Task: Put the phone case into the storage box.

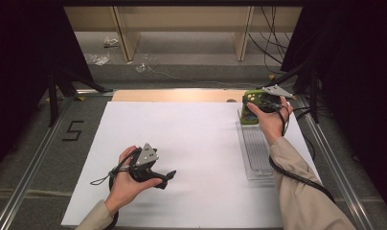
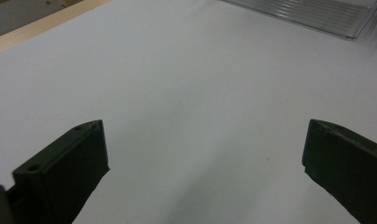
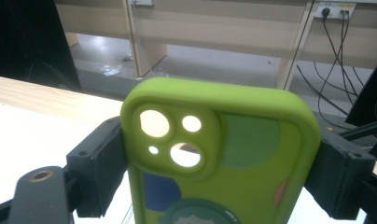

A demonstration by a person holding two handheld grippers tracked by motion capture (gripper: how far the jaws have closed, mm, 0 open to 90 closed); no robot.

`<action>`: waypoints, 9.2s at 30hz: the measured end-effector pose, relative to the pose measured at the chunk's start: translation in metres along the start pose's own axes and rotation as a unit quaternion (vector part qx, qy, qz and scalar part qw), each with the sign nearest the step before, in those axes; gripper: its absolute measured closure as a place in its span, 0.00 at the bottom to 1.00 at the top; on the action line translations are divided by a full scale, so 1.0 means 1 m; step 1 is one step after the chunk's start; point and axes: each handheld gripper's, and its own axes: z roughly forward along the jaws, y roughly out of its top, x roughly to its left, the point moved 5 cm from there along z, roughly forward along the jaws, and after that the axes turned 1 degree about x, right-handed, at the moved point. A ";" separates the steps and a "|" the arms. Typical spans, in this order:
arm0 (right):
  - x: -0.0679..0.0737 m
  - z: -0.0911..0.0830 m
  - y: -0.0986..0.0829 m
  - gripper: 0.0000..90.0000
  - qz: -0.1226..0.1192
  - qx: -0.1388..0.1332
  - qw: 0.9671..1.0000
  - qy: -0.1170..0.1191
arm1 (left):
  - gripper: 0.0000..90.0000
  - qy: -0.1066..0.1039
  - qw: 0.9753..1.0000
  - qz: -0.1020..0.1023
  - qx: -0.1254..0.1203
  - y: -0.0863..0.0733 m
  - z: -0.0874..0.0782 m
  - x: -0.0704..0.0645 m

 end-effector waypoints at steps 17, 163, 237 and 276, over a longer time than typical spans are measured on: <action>-0.003 0.004 -0.002 0.19 0.003 0.006 1.000 -0.006 | 0.00 0.000 1.000 -0.001 -0.001 0.000 0.000 0.000; 0.004 -0.007 -0.011 0.05 0.009 0.043 0.999 -0.013 | 0.00 0.000 1.000 0.002 -0.001 0.001 0.000 -0.001; 0.064 -0.097 -0.038 0.14 -0.064 0.052 0.984 0.157 | 0.00 0.001 1.000 0.000 -0.003 0.003 -0.002 0.000; 0.066 -0.131 -0.063 0.15 -0.067 0.044 0.978 0.194 | 0.00 0.002 1.000 0.000 -0.004 0.003 -0.003 0.000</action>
